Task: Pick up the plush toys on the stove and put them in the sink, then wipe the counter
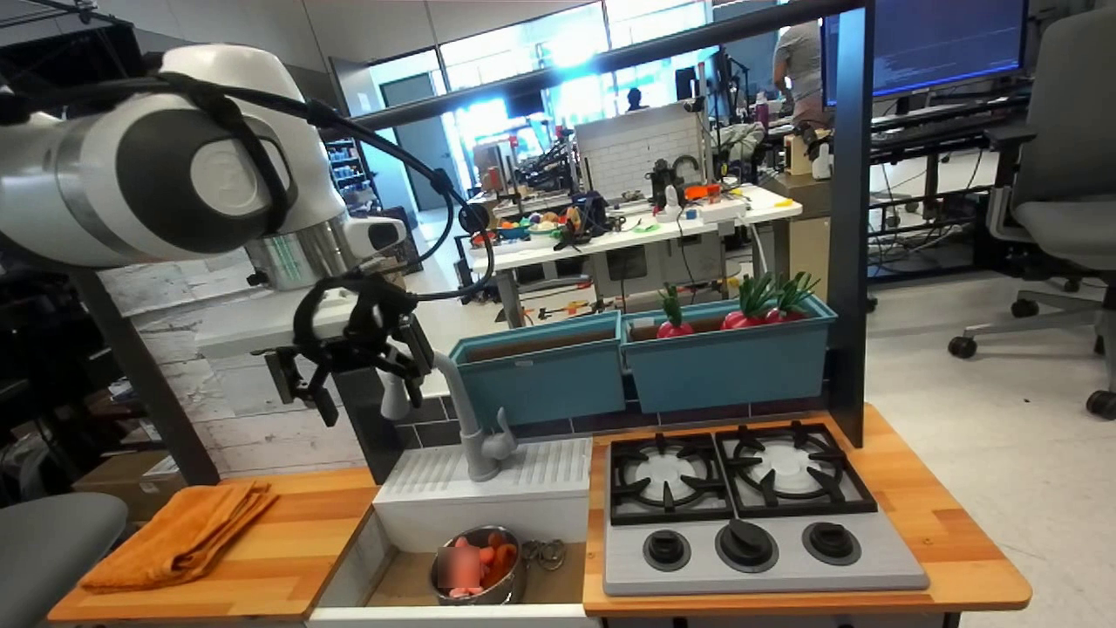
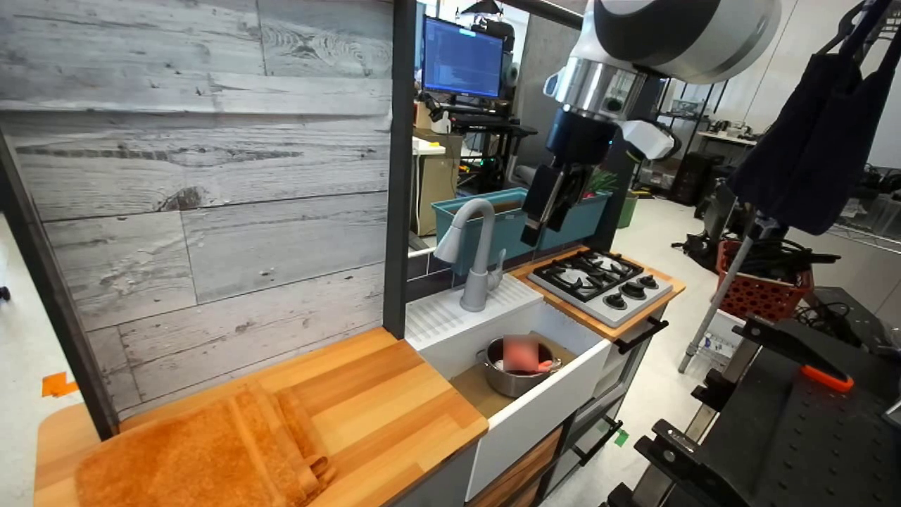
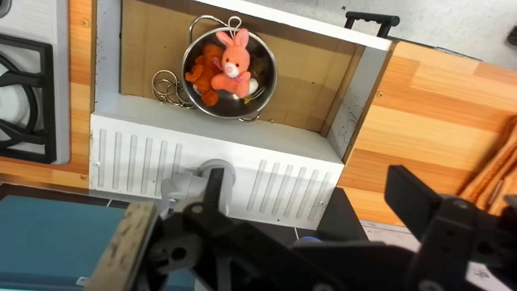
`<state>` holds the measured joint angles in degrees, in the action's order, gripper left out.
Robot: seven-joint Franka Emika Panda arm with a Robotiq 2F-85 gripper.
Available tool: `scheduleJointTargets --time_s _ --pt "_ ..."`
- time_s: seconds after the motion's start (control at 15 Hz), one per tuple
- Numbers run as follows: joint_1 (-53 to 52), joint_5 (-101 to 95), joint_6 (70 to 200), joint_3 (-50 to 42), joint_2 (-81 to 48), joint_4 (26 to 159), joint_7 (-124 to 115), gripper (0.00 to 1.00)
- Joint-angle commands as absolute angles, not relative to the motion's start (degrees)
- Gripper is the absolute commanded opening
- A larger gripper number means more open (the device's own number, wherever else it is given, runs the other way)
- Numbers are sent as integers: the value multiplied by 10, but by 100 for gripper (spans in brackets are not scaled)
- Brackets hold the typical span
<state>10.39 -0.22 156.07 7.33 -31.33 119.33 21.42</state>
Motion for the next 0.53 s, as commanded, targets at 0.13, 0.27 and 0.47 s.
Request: scheduleJointTargets --time_s 0.13,0.27,0.47 --pt "88 -10 1532 51 -332 1174 194 100" --pt "65 -22 1522 39 -349 1161 170 100" --pt "1 -54 1520 22 -357 1154 117 100"
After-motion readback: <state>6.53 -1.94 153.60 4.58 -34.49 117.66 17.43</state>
